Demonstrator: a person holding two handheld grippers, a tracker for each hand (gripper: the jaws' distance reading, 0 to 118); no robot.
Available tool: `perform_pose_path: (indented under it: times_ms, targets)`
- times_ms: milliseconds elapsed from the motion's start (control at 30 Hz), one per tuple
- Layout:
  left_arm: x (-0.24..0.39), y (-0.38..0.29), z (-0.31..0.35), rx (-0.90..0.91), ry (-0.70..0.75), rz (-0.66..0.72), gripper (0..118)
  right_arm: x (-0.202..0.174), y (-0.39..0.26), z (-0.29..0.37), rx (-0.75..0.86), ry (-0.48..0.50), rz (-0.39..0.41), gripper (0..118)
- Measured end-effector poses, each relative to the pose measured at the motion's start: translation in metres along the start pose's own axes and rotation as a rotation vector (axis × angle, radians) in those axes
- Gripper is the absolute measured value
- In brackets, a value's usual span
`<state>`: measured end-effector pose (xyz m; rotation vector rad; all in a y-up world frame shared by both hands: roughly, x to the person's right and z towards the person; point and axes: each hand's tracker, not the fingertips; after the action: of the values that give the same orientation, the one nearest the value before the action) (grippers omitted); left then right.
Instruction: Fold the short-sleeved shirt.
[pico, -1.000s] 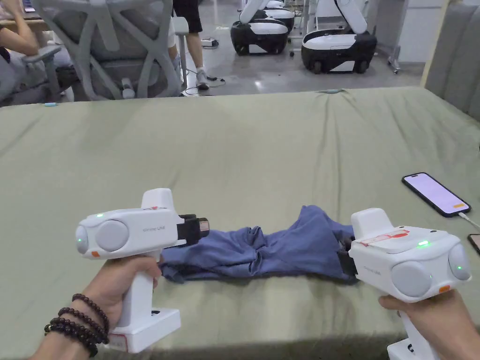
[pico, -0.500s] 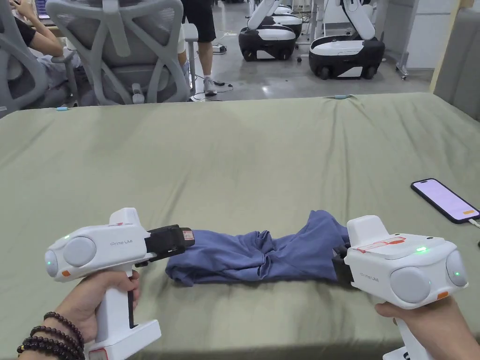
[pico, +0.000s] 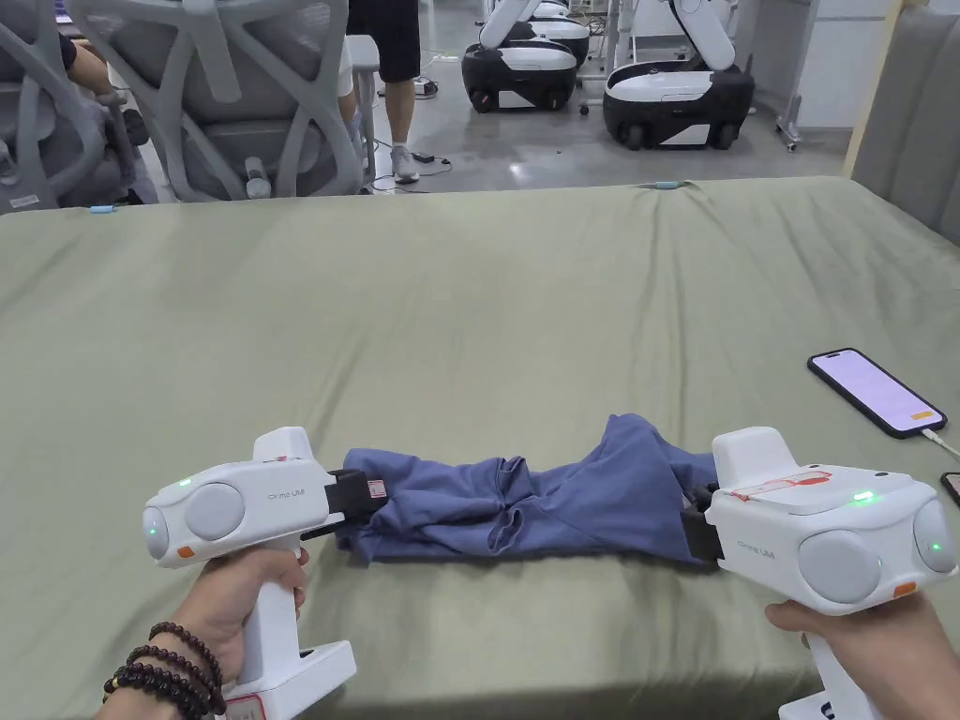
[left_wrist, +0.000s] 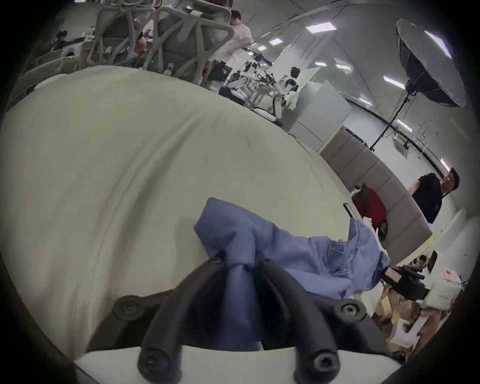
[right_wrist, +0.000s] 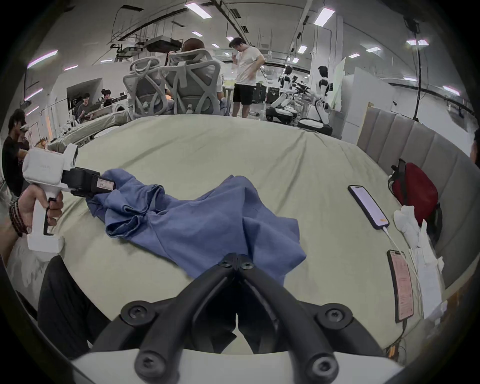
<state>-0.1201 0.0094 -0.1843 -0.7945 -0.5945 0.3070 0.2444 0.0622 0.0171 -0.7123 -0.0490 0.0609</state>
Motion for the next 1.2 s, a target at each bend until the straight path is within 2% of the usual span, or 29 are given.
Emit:
perform_pose_path:
  times_ms: [267,533,633,767,867,967,1133,1200]
  targets:
    - [-0.021,0.010,0.023,0.024,0.024,-0.023,12,0.000,0.004,-0.002,0.011,-0.005,-0.010,0]
    - [-0.085,0.028,0.094,0.144,0.237,0.023,11,0.001,0.011,-0.007,0.030,-0.034,-0.009,0]
    - [-0.091,0.030,0.107,0.128,0.232,0.024,11,0.000,0.013,-0.008,0.031,-0.032,-0.006,0]
    - [-0.064,0.034,0.109,0.138,0.188,-0.019,12,-0.003,0.015,-0.009,0.036,-0.024,-0.003,0]
    - [-0.028,0.044,0.111,0.188,0.052,-0.018,12,-0.005,0.016,-0.009,0.040,-0.021,-0.006,0]
    - [0.026,0.050,0.107,0.176,-0.042,-0.093,12,-0.004,0.018,-0.006,0.048,-0.016,-0.007,0]
    - [0.100,0.034,0.062,0.074,-0.113,-0.232,12,0.002,0.016,0.001,0.059,-0.017,-0.025,0]
    - [0.120,0.024,0.034,0.033,-0.130,-0.243,12,0.007,0.012,0.004,0.057,-0.020,-0.035,0]
